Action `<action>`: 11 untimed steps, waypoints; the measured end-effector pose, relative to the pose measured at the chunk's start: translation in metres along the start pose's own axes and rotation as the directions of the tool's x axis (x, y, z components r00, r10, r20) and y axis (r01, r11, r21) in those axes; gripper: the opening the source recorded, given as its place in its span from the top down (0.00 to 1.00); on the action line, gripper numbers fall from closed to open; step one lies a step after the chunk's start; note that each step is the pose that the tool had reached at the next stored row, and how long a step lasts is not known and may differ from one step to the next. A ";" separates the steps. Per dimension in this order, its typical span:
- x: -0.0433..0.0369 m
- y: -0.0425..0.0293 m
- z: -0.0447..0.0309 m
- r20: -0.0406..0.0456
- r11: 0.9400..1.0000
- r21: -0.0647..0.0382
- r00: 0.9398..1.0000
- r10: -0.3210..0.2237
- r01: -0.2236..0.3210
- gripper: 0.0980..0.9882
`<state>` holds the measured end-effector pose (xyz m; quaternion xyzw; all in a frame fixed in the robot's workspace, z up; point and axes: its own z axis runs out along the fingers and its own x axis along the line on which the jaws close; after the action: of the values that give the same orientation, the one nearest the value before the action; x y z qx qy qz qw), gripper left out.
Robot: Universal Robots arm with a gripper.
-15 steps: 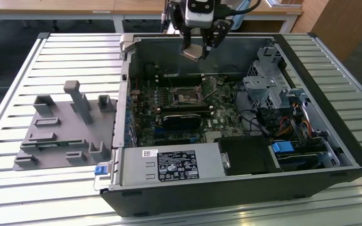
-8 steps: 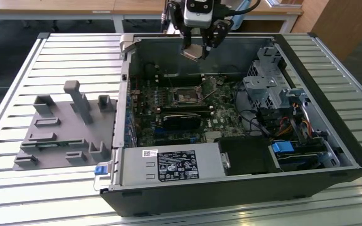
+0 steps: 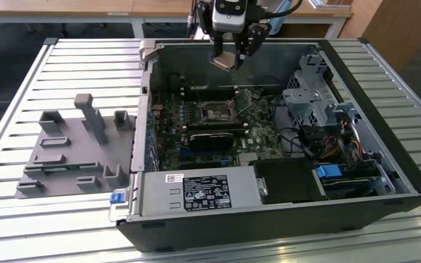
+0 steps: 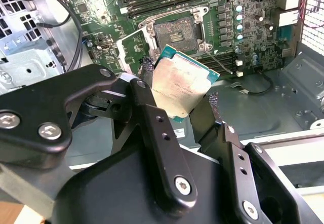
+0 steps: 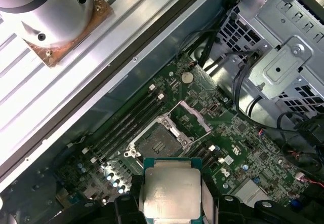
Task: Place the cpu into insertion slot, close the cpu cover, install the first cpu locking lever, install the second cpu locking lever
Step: 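Place the cpu into insertion slot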
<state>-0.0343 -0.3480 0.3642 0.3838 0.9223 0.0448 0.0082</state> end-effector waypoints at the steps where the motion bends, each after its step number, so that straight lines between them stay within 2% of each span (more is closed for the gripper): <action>1: 0.0000 0.0000 0.0000 0.000 1.000 0.000 1.000 0.003 -0.003 0.51; 11: 0.0000 0.0000 0.0000 0.003 1.000 -0.001 1.000 0.031 -0.031 0.51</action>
<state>-0.0343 -0.3480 0.3641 0.3982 0.9162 0.0447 0.0089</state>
